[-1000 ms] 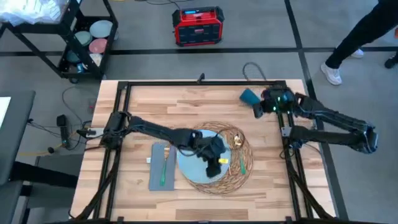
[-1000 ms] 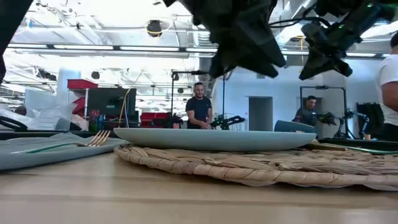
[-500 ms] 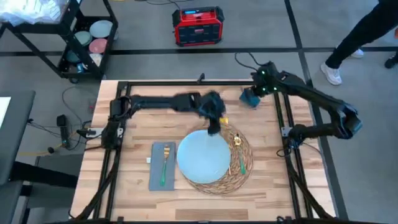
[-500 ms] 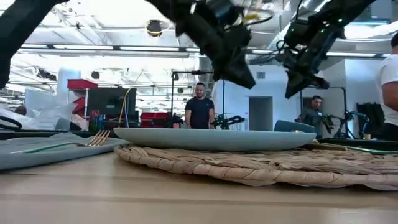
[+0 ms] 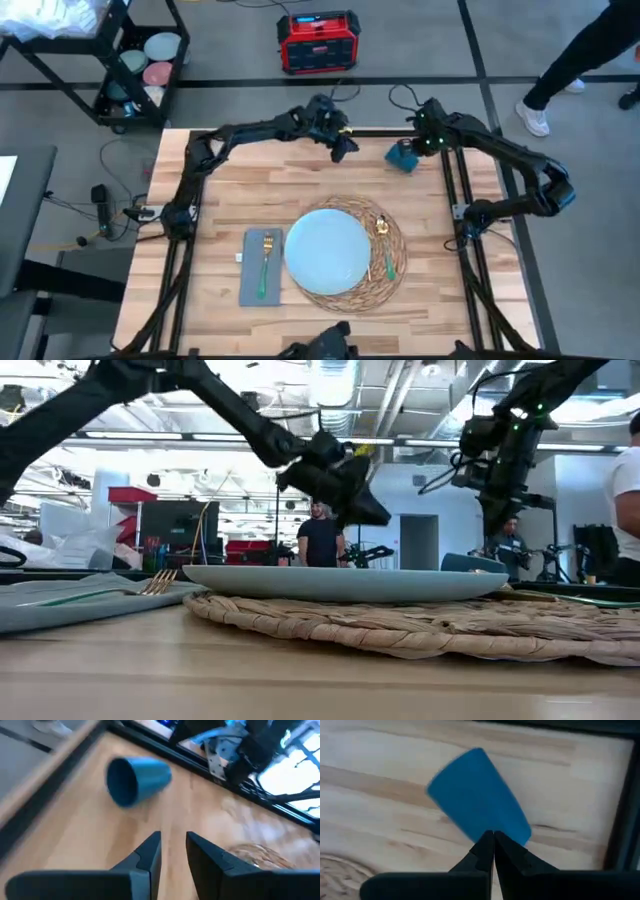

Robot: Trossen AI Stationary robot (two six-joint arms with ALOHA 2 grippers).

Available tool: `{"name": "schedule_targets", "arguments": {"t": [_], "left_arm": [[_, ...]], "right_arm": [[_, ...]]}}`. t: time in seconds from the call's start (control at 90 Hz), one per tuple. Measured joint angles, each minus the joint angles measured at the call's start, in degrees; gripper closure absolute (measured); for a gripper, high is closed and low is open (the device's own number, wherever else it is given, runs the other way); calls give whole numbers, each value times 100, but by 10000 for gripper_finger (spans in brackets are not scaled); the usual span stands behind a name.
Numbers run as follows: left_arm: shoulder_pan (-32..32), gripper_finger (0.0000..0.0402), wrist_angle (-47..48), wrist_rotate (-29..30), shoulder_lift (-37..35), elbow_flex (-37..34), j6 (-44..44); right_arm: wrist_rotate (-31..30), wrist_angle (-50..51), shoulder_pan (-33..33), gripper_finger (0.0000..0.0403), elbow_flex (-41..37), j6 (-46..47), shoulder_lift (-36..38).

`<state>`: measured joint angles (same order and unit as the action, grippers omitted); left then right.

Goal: Set table place
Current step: Move the blue plastic cup to the top of the brown woven placemat

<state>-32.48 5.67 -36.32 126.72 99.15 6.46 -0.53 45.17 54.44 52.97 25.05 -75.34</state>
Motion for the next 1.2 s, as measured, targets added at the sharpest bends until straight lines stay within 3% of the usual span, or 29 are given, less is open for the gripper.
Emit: {"name": "schedule_targets", "arguments": {"t": [0.311,0.489,0.644,0.789,0.911,1.044,1.2], "left_arm": [[153,331,-64,-140,90,121,-216],[134,331,63,-133,84,121,-303],[101,331,215,-133,84,121,-387],[54,331,365,-124,82,121,-552],[9,331,342,-94,82,121,-665],[-45,331,297,-76,82,121,-624],[-65,331,311,-65,82,121,-527]], "right_arm": [[-98,1,272,403,1,149,-869],[475,-81,-19,403,0,149,-1275],[638,-71,-713,403,-3,210,-1024],[233,-394,-943,403,-2,334,-352],[38,-642,-628,403,2,54,23],[52,-549,79,396,2,-135,-84],[915,-1047,380,380,-73,-137,-268]]}}
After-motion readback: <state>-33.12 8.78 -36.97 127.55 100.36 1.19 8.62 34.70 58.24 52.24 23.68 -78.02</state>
